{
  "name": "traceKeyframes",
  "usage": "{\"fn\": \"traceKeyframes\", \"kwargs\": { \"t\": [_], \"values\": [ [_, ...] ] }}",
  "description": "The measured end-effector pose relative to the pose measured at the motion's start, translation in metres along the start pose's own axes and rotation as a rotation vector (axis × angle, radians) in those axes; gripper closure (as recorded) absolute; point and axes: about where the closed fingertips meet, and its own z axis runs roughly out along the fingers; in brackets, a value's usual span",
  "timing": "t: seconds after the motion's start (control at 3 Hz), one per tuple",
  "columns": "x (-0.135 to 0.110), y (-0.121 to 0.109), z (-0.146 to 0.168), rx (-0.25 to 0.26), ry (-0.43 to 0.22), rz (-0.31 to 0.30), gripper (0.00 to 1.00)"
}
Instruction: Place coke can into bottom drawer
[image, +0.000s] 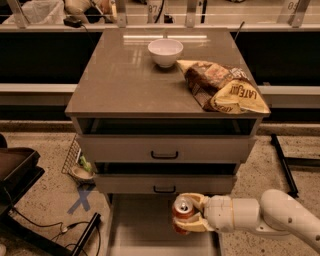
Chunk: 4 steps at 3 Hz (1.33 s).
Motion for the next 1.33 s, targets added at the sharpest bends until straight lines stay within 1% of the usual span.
{"fn": "traceKeyframes", "kwargs": {
  "t": [0.33, 0.67, 1.0, 1.33],
  "values": [
    [0.0, 0.0, 0.0, 0.0, 0.0, 0.0, 1.0],
    [0.018, 0.0, 0.009, -0.009, 0.014, 0.027, 1.0],
    [0.066, -0.004, 0.023, -0.031, 0.039, 0.042, 1.0],
    [0.119, -0.01, 0.039, -0.08, 0.053, -0.001, 1.0]
  ]
}}
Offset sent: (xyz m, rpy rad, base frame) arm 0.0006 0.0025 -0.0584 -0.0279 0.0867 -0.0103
